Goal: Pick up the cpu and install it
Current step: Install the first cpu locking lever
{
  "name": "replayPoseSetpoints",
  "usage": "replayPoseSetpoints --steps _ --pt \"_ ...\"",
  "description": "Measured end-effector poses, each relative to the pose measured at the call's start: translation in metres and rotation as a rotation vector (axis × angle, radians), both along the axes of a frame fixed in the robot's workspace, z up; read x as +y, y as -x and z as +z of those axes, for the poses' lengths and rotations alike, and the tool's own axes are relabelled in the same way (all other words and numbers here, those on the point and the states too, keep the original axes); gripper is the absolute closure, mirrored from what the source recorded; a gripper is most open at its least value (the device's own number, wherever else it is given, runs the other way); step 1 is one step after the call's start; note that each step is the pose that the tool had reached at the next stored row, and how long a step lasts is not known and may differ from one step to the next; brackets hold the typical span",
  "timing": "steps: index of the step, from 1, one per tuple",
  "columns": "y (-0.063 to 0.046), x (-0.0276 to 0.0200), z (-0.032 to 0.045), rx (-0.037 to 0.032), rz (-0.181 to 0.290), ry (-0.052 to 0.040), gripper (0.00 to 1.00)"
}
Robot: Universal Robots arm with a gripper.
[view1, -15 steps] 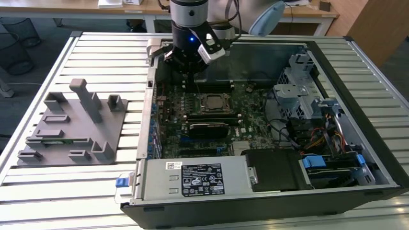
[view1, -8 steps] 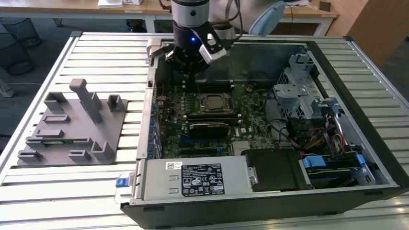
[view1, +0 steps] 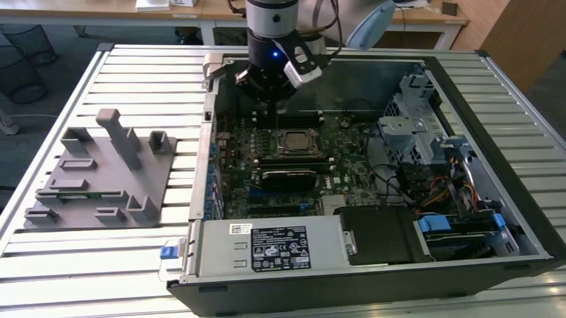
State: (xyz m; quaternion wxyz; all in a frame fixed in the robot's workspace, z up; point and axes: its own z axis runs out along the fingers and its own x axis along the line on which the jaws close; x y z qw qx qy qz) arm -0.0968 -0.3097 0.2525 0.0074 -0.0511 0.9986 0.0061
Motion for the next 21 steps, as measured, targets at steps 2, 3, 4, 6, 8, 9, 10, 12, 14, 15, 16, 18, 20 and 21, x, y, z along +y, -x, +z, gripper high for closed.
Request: replayPoseSetpoints --steps 2,3,4,6,8,9,10,12,14,15,16,18,20,21 --pt "-0.004 0.0 0.0 0.0 0.0 -0.0001 0.89" --pt "-0.007 0.0 -0.0001 0.0 0.0 -0.0003 0.89" --pt "-0.011 0.0 -0.0001 0.0002 0.0 -0.0002 0.89" --pt "-0.019 0.0 -0.0003 0.0012 0.0 -0.0003 0.89" --pt "-0.027 0.0 -0.0004 0.0025 0.0 -0.0001 0.89" --pt "-0.029 0.0 -0.0005 0.0027 0.0 -0.0002 0.89" --pt "-0.031 0.0 -0.0006 0.0027 0.0 -0.0003 0.89" --pt "-0.032 -0.0001 -0.0006 0.0028 0.0 -0.0003 0.89" --pt "-0.032 0.0 -0.0006 0.0027 0.0 -0.0004 0.89" --pt "-0.032 0.0 -0.0006 0.0028 0.0 -0.0003 0.89" --pt "-0.032 0.0 -0.0006 0.0027 0.0 -0.0003 0.89" --pt "-0.032 0.0 -0.0006 0.0027 0.0 -0.0003 0.89" --pt "-0.032 0.0 -0.0007 0.0028 0.0 -0.0003 0.89" --pt "-0.032 0.0 -0.0007 0.0027 0.0 -0.0003 0.89"
